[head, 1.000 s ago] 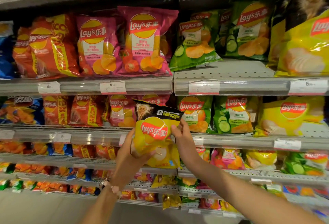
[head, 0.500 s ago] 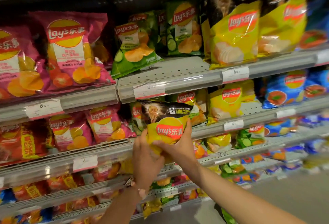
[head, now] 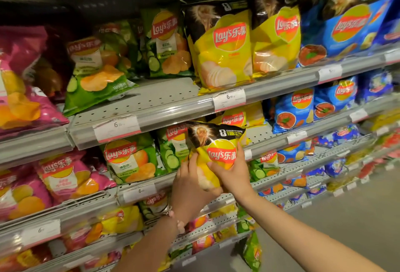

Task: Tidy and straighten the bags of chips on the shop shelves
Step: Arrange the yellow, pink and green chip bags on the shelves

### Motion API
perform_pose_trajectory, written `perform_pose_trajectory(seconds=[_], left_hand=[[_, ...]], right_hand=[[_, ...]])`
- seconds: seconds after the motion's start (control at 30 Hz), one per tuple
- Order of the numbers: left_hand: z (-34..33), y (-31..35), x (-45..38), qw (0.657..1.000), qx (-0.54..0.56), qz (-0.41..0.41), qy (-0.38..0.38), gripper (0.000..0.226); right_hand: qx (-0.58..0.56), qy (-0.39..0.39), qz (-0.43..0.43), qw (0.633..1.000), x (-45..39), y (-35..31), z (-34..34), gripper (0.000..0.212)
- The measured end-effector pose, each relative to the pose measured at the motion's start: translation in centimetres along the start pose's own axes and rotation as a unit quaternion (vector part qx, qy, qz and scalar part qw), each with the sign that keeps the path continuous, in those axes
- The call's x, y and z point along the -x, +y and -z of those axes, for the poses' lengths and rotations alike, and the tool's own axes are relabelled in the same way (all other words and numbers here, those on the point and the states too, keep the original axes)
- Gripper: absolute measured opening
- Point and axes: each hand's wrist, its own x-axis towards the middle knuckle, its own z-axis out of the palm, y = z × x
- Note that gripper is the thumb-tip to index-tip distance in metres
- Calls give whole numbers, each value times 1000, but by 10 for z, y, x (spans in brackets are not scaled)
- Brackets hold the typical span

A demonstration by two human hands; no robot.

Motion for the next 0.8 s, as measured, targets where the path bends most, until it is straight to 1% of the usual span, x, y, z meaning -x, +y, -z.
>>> perform_pose_trajectory(seconds=[0.07, 0.13, 0.17, 0.23, 0.27, 0.3, 0.33, 0.37, 0.43, 0.5, 0.57, 0.7, 0.8], left_hand=[[0, 10, -9, 999, -15, -44, 11, 108], [6, 21, -18, 994, -27, -90, 52, 91], [11, 28, -24, 989, -40, -113, 85, 80], [23, 43, -40, 964, -82, -175, 184, 60], [30, 51, -49, 946, -103, -203, 229, 56], [37, 58, -58, 932, -130, -220, 258, 56], [44, 65, -68, 924, -161, -222, 268, 61], [49, 70, -78, 921, -195, -211, 262, 68], [56, 77, -93, 931, -250, -159, 214, 84], [60, 82, -103, 935, -296, -103, 167, 92], [61, 84, -109, 928, -321, -90, 164, 88], [60, 82, -111, 918, -328, -105, 198, 77], [59, 83, -114, 917, -332, -102, 197, 79]], right_hand=[[17, 7, -4, 1000, -15, 3, 19, 106], [30, 13, -9, 999, -33, 4, 42, 104], [35, 18, -10, 999, -43, 5, 54, 102], [48, 30, -12, 998, -62, 4, 80, 99], [53, 31, -10, 998, -71, 3, 92, 98], [58, 29, -8, 998, -81, 3, 104, 97], [63, 27, -3, 998, -89, 2, 115, 95], [70, 27, 4, 997, -97, 1, 125, 94], [93, 39, 36, 994, -112, 1, 141, 90], [118, 63, 64, 989, -127, 1, 153, 89], [128, 77, 72, 986, -139, 2, 159, 92], [133, 81, 99, 983, -160, 7, 158, 93], [139, 70, 115, 981, -175, 7, 152, 89]])
